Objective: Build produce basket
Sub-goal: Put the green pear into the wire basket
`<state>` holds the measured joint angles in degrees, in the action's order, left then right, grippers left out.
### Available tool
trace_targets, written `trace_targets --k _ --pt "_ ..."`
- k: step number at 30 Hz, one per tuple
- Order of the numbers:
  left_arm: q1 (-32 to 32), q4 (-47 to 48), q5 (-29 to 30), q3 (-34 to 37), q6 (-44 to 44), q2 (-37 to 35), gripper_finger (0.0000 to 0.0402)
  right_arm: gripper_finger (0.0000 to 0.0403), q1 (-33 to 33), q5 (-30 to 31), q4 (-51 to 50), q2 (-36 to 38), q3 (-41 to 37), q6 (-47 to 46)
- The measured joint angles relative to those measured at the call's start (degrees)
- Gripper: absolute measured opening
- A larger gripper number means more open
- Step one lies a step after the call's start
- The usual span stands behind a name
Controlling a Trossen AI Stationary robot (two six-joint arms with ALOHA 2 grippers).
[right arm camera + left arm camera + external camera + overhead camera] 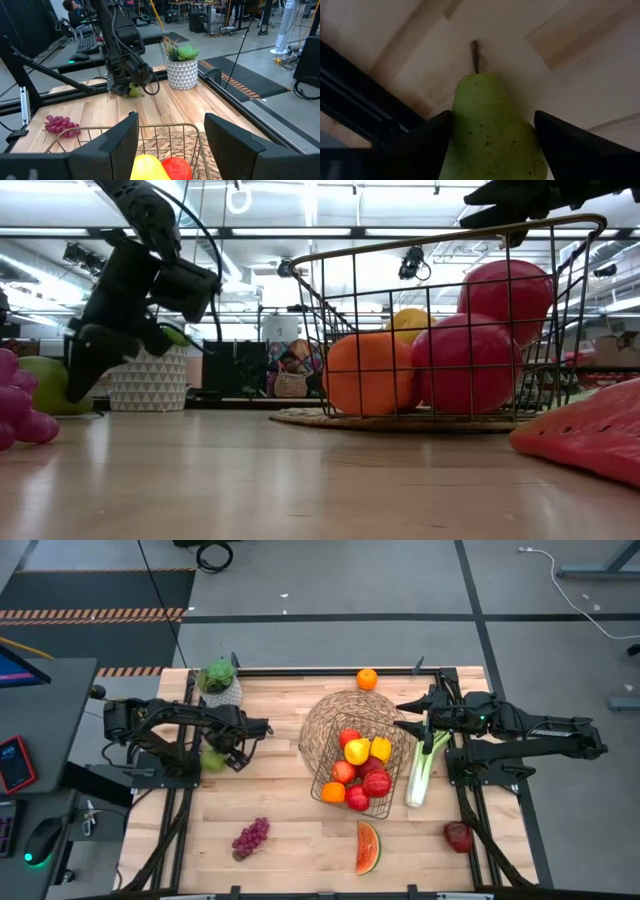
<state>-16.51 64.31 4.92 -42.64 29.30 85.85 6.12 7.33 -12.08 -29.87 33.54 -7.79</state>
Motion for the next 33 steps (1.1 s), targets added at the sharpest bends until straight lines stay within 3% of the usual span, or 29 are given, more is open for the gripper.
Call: trace_targets --k 14,24,33 --pt "1.1 1.07 0.04 -6.61 -6.03 0.03 0.0203 0.0231 0.0 0.0 0.01 -0.02 0.0 0.0" --pt "1.25 1.4 0.33 -4.4 -4.25 2.83 0.0255 0.0231 0.01 0.0 0.02 0.0 0.0 0.0" --pt "1.25 1.56 -0.4 -4.54 -8.54 10.77 0.0236 0.0231 0.01 0.0 0.0 0.0 0.0 0.0"
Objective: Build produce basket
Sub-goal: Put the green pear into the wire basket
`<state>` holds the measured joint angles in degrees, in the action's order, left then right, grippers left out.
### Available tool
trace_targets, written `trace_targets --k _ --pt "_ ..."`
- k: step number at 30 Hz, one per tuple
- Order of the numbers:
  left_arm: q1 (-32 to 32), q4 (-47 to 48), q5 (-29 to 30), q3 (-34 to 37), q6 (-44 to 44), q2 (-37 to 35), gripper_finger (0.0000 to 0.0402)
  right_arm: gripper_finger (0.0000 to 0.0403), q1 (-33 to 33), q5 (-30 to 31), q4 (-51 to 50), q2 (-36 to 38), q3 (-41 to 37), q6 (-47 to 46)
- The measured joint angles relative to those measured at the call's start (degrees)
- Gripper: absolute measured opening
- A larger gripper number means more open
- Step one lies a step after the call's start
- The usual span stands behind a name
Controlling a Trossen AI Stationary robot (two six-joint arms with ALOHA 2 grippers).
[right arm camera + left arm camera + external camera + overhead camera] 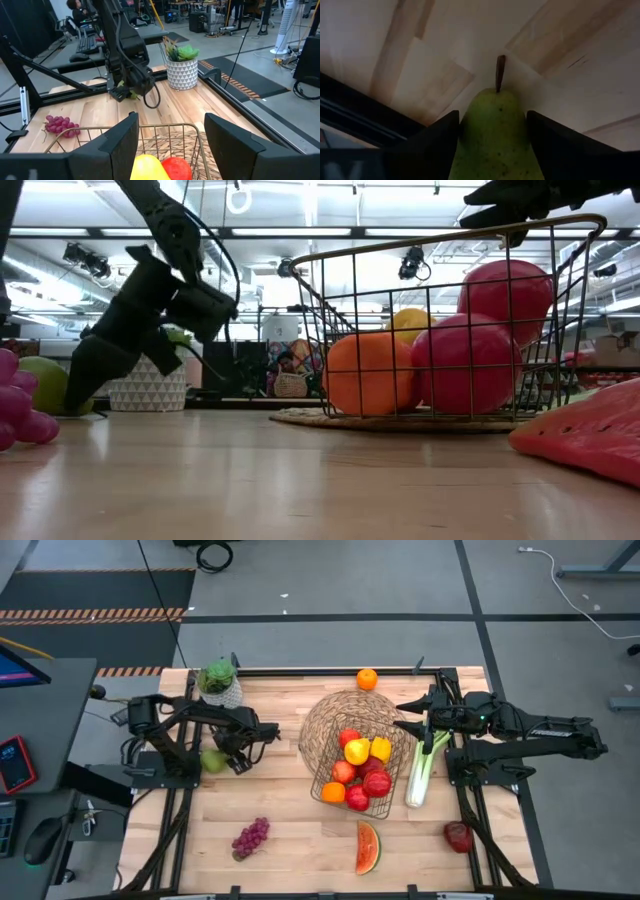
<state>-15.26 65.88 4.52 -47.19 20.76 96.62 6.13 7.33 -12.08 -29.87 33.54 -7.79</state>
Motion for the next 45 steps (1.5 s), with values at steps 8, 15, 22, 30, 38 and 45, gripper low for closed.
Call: trace_targets --k 8,15,22,30,38,45 --pt "0.02 0.27 -0.2 -0.14 -0.9 2.28 0.0208 0.0231 -0.01 0.0 0.01 -0.01 0.0 0.0" --pt "0.02 3.07 -0.53 -2.68 -1.25 2.51 0.0205 0.0231 -0.02 0.0 0.02 0.0 0.0 0.0" --pt "0.46 6.64 -0.41 -12.96 -1.96 2.47 0.0204 0.0231 -0.02 0.0 0.0 -0.02 0.0 0.0" --pt "5.25 6.37 3.76 -28.22 -3.12 2.36 0.0204 0.0231 -0.02 0.0 0.01 -0.01 0.0 0.0" --pt "14.6 0.88 12.76 -33.18 -3.43 -1.96 0.0204 0.0231 -0.02 0.0 0.0 -0.02 0.0 0.0" --pt "24.32 -9.7 26.02 -27.69 -3.61 -7.43 0.0204 0.0231 -0.02 0.0 0.0 0.0 0.0 0.0"
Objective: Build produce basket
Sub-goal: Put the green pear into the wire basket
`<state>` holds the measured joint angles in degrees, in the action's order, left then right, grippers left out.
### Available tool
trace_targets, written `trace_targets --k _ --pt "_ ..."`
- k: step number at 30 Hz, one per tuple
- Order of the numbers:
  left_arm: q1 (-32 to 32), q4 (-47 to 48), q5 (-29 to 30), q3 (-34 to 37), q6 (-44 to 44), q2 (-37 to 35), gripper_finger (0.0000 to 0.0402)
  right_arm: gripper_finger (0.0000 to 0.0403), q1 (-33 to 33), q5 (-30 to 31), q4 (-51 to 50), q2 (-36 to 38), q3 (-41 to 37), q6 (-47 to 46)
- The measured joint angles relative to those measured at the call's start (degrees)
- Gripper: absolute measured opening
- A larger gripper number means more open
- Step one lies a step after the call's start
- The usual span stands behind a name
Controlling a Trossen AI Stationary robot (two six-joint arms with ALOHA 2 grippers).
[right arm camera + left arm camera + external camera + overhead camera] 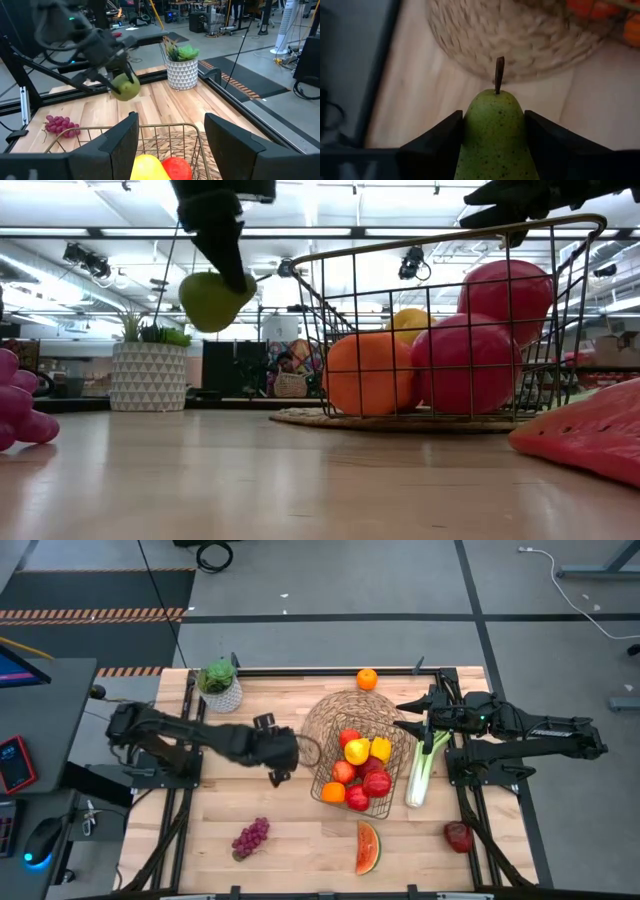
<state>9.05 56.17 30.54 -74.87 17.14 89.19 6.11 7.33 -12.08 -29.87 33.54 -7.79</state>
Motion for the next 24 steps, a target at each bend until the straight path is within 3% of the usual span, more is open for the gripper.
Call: trace_targets --k 5,12,24 --pt "5.23 -11.34 10.41 9.45 0.16 -2.5 0.0205 0.0231 0.01 0.0 0.01 -0.02 0.0 0.0" --pt "9.42 -25.11 18.97 18.05 -0.06 -3.06 0.0207 0.0231 0.01 0.0 0.02 -0.02 0.0 0.0" --pt "16.37 -40.1 21.57 22.79 -14.7 -3.06 0.0208 0.0231 0.02 0.0 0.02 -0.01 0.0 0.0"
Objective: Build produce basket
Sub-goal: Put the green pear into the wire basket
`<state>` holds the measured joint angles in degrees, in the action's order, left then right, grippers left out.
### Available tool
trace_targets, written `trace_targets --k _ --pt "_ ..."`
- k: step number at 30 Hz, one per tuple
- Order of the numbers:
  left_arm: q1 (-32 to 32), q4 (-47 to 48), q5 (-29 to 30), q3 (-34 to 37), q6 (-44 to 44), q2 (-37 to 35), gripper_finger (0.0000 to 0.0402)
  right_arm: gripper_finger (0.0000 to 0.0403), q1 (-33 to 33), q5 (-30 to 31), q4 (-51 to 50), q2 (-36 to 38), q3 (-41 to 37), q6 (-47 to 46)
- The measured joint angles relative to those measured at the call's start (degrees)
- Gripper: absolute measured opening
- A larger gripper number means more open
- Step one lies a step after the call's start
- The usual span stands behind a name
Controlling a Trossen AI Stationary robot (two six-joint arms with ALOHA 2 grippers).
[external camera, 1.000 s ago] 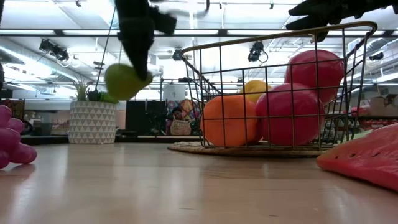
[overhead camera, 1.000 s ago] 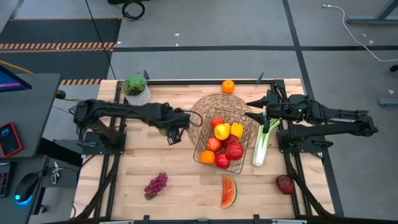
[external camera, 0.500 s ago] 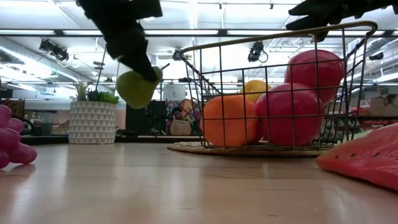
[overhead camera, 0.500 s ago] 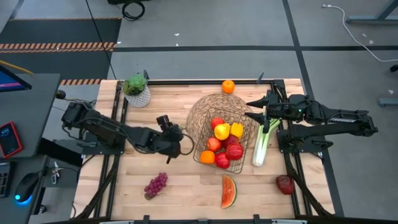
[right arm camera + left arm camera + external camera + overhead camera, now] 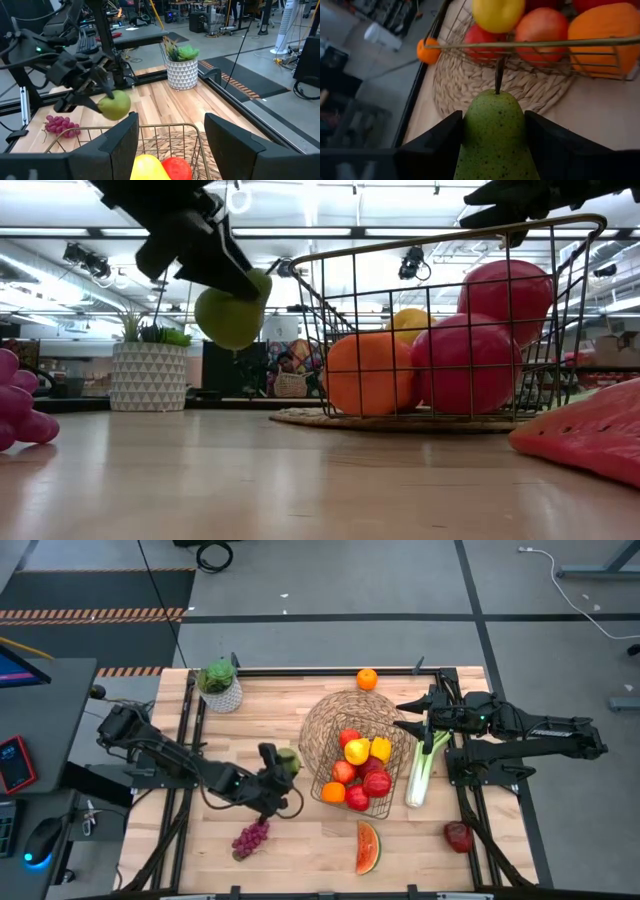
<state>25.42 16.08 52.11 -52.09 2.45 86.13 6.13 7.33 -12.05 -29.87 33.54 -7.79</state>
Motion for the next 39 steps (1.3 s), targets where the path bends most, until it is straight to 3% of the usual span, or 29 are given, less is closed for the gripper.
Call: trace_targets --k 26,39 --pt "0.47 -2.72 -12.4 0.01 -25.31 0.07 0.021 0.0231 -0.02 0.0 0.0 0.0 0.0 0.0" --pt "1.19 -2.78 -14.49 0.01 -42.21 0.07 0.0205 0.0231 0.0 0.0 0.0 0.0 0.0 0.0"
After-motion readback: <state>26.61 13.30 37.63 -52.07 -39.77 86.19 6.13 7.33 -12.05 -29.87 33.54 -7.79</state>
